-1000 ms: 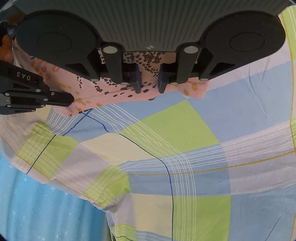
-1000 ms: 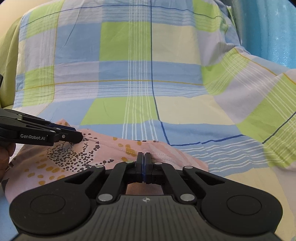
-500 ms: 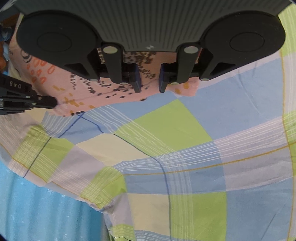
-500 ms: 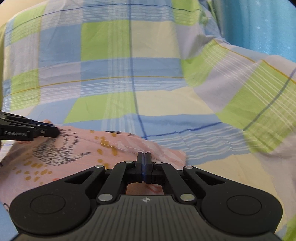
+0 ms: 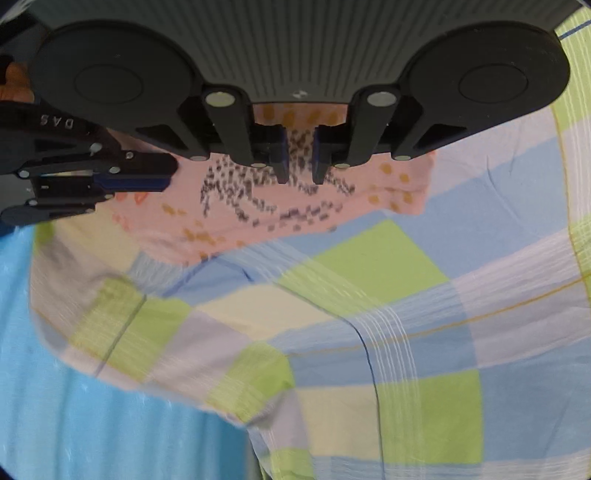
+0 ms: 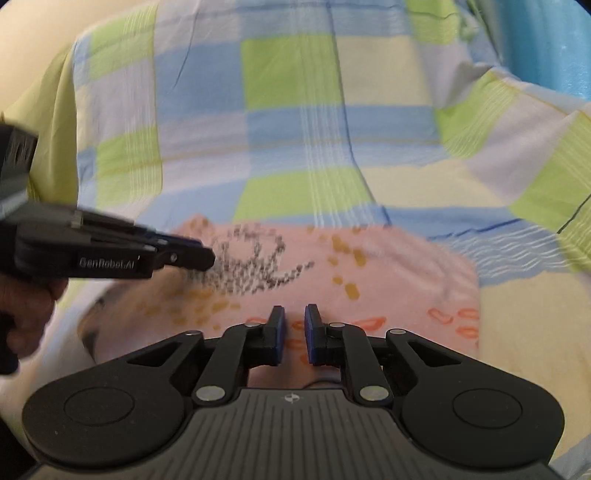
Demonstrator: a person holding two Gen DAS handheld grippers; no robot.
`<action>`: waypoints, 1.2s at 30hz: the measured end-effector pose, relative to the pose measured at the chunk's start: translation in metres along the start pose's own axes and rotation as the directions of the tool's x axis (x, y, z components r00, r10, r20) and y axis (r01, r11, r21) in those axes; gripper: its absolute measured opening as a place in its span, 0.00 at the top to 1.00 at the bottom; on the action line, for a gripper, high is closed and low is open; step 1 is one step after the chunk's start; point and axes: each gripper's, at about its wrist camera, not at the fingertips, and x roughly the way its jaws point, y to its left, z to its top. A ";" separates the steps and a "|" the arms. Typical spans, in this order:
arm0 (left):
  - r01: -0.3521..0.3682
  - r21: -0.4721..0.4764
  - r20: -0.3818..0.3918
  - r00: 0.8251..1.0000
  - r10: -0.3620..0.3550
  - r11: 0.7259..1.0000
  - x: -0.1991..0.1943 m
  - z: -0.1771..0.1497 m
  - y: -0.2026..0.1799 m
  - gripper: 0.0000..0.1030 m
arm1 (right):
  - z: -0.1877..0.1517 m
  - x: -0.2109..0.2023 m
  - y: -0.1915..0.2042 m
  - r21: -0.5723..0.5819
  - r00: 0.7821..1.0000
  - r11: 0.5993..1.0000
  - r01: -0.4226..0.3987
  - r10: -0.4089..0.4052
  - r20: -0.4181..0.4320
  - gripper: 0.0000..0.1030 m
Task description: Fold clothes
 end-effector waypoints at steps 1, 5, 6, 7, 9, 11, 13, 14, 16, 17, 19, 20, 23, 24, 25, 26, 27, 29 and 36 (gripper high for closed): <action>-0.029 0.011 -0.008 1.000 0.029 1.000 0.002 -0.001 0.003 0.89 | 0.000 -0.001 -0.002 -0.012 1.000 1.000 0.029 -0.029 0.002 0.87; -0.140 -0.002 -0.027 0.990 0.140 0.990 0.005 -0.006 0.027 0.89 | -0.004 -0.009 -0.035 0.082 0.983 0.980 0.180 -0.181 0.006 0.97; -0.146 -0.011 -0.026 0.989 0.146 0.989 0.004 -0.007 0.031 0.89 | -0.005 -0.012 -0.043 0.119 0.978 0.972 0.204 -0.206 0.006 0.97; -0.138 -0.027 -0.023 0.990 0.137 0.990 0.000 -0.008 0.033 0.90 | -0.006 -0.016 -0.049 0.149 0.975 0.964 0.218 -0.222 0.010 0.95; -0.100 -0.047 -0.009 0.995 0.100 0.994 -0.011 -0.010 0.032 0.90 | -0.009 -0.029 -0.049 0.176 0.977 0.964 0.198 -0.209 0.042 0.86; -0.042 -0.036 0.009 0.999 0.043 0.998 -0.026 -0.012 0.022 0.90 | -0.013 -0.044 -0.034 0.155 0.983 0.977 0.148 -0.162 0.082 0.86; 0.023 -0.008 0.009 1.000 -0.023 1.000 -0.042 -0.018 0.007 0.89 | -0.020 -0.053 -0.012 0.105 0.990 0.990 0.091 -0.101 0.094 0.86; 0.037 0.019 0.001 0.999 -0.037 0.999 -0.048 -0.023 -0.001 0.89 | -0.025 -0.055 -0.001 0.079 0.994 0.995 0.067 -0.074 0.086 0.85; 0.038 0.068 -0.043 0.998 -0.035 0.997 -0.049 -0.032 -0.010 0.89 | -0.035 -0.050 0.013 0.042 0.998 0.998 0.054 -0.056 0.034 0.85; 0.034 0.087 -0.060 0.998 -0.029 0.996 -0.048 -0.035 -0.012 0.89 | -0.039 -0.049 0.016 0.032 0.998 0.998 0.057 -0.058 0.016 0.85; -0.006 0.082 -0.064 0.998 0.012 0.997 -0.047 -0.038 -0.004 0.88 | -0.046 -0.052 0.016 0.028 0.996 0.996 0.084 -0.084 0.003 0.87; -0.030 0.071 -0.063 0.997 0.035 0.997 -0.048 -0.039 0.002 0.86 | -0.048 -0.057 0.013 0.031 0.993 0.992 0.119 -0.119 -0.002 0.88; -0.101 0.036 -0.057 0.993 0.103 0.994 -0.051 -0.041 0.017 0.93 | -0.054 -0.068 0.000 0.065 0.971 0.969 0.239 -0.238 -0.024 0.87; -0.110 0.033 -0.047 0.993 0.112 0.993 -0.052 -0.040 0.018 0.94 | -0.055 -0.072 -0.005 0.085 0.966 0.962 0.259 -0.258 -0.024 0.86; -0.102 0.031 -0.030 0.994 0.103 0.994 -0.055 -0.039 0.016 0.94 | -0.057 -0.076 -0.008 0.097 0.965 0.960 0.262 -0.262 -0.011 0.84; -0.084 0.037 -0.009 0.996 0.084 0.996 -0.059 -0.037 0.011 0.94 | -0.058 -0.081 -0.007 0.097 0.966 0.962 0.255 -0.258 0.010 0.83; -0.059 0.051 0.010 0.998 0.058 0.997 -0.063 -0.035 0.004 0.93 | -0.059 -0.085 -0.003 0.084 0.972 0.970 0.228 -0.232 0.038 0.82; 0.004 0.081 0.027 1.000 -0.006 0.997 -0.067 -0.033 -0.015 0.92 | -0.060 -0.088 0.007 0.062 0.987 0.988 0.143 -0.147 0.072 0.82; 0.028 0.228 -0.079 0.997 -0.010 0.973 -0.058 -0.051 -0.042 0.89 | -0.067 -0.078 0.021 0.035 0.993 0.992 0.119 -0.119 -0.020 0.85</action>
